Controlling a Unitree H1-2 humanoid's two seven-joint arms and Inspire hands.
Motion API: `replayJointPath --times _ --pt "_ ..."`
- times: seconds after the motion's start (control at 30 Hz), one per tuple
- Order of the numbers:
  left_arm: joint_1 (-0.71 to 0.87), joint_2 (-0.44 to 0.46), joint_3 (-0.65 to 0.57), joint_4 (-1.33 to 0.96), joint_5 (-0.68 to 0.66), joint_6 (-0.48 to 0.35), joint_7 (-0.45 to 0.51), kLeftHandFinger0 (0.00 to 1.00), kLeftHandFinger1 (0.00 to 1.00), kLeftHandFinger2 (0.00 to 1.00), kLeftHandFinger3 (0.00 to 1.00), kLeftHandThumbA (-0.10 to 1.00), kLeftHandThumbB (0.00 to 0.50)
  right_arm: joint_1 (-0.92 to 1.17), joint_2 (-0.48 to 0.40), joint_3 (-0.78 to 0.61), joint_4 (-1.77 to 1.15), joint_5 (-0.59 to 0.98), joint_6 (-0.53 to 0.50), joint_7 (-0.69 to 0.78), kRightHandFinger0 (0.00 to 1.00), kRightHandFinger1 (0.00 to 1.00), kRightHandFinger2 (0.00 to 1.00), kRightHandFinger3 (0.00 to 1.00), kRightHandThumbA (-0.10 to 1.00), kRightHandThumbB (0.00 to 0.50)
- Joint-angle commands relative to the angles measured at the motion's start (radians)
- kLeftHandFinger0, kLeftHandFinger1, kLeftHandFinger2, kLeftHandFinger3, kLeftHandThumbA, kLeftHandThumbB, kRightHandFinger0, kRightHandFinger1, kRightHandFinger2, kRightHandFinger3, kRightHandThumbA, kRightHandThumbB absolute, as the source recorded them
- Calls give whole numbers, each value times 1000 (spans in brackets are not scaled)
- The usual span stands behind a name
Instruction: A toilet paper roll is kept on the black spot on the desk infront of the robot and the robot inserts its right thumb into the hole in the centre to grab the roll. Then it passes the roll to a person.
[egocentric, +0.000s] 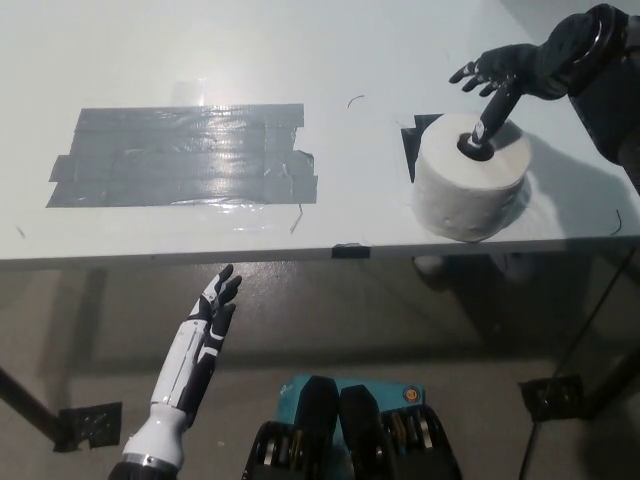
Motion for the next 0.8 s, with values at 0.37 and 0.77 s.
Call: replayJointPath --times 0.37,0.77 --pt "-20 6 6 -30 0 4 -5 1000 1000 1000 1000 1000 98 -35 -12 -25 -6 -11 -36 -107 1000 1000 1000 1000 1000 478" --pt "-20 8 3 -41 2 16 -11 1000 1000 1000 1000 1000 88 1 1 -17 -2 -19 -48 -111 1000 1000 1000 1000 976 412"
